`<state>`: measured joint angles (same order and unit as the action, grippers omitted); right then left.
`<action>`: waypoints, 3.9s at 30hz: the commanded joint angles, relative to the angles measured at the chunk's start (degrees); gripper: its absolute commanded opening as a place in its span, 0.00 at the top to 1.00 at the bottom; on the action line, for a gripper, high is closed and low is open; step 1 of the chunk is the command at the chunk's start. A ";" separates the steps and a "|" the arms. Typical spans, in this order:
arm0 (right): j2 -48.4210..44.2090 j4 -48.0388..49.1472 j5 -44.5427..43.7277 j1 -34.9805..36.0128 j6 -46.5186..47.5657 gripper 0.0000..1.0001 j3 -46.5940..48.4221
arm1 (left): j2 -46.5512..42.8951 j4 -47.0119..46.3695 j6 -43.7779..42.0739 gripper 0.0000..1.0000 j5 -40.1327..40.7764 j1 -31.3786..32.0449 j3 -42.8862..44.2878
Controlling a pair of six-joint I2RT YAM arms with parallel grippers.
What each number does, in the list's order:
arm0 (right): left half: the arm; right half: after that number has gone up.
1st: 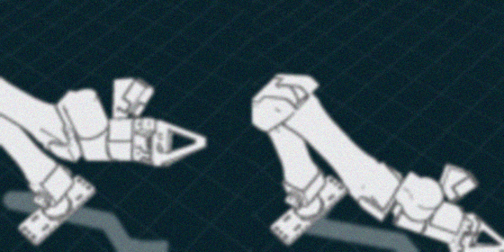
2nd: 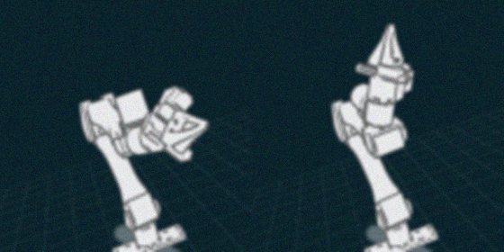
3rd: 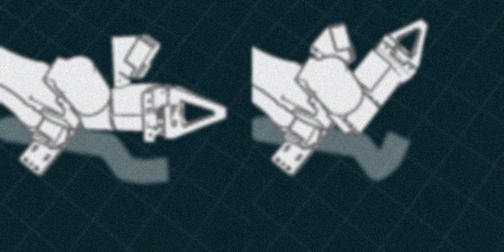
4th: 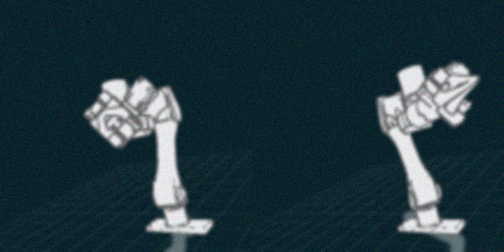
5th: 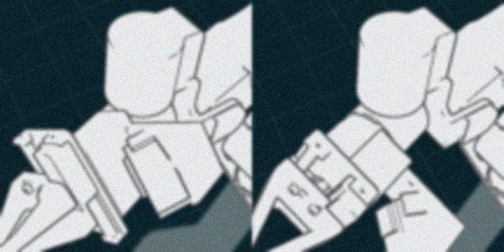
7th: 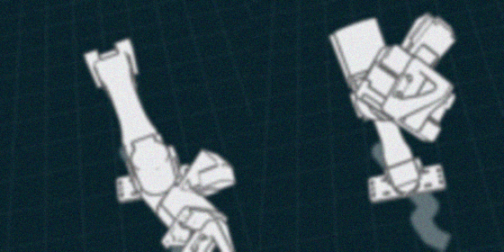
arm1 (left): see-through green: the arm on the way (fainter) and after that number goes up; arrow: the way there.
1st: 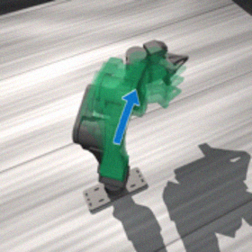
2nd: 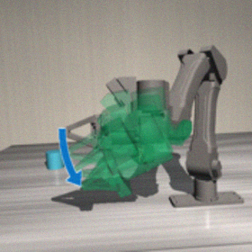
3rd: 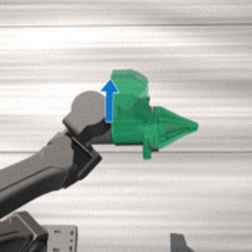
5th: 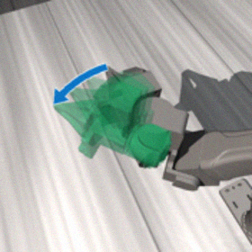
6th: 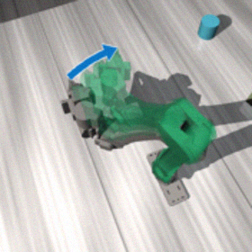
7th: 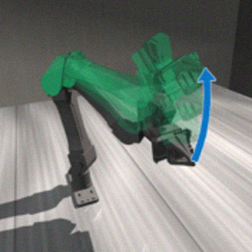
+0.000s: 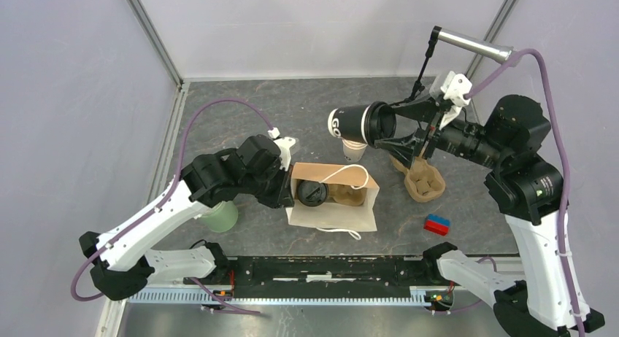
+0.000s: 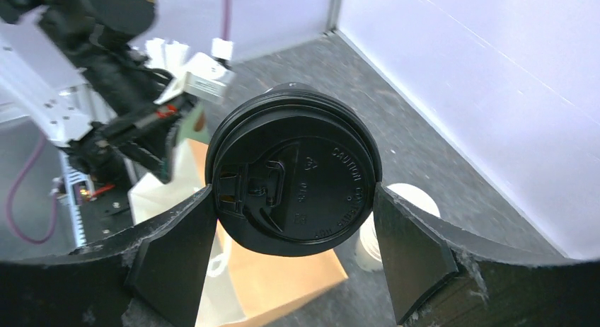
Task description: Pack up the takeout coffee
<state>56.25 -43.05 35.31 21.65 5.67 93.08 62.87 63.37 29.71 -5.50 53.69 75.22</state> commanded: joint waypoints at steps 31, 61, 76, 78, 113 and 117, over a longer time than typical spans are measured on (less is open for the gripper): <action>0.80 1.08 16.11 6.03 -5.58 0.15 -0.82 | 8.10 3.25 1.01 0.98 -4.49 -3.33 11.99; 2.77 0.39 14.95 10.95 -6.23 0.16 -3.49 | 7.65 2.54 0.96 0.98 -12.48 -12.38 11.87; 4.77 -4.57 -6.78 22.84 10.42 0.19 -5.96 | 5.26 -1.94 -1.89 0.98 -19.24 -12.73 6.54; 5.18 -5.38 -8.66 24.50 11.91 0.19 -6.34 | 4.68 -2.89 -1.87 0.98 -19.95 -12.73 5.58; 9.45 -14.75 -45.53 53.06 29.10 0.20 -13.46 | 1.32 -10.39 -8.37 0.98 -24.97 -12.91 -3.87; 12.52 -15.02 -49.12 57.33 29.71 0.21 -9.06 | 0.98 -11.08 -7.93 0.98 -22.81 -12.91 -4.83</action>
<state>65.71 -58.28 -8.47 75.44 34.00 80.09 64.99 54.46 24.25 -28.75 40.95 71.13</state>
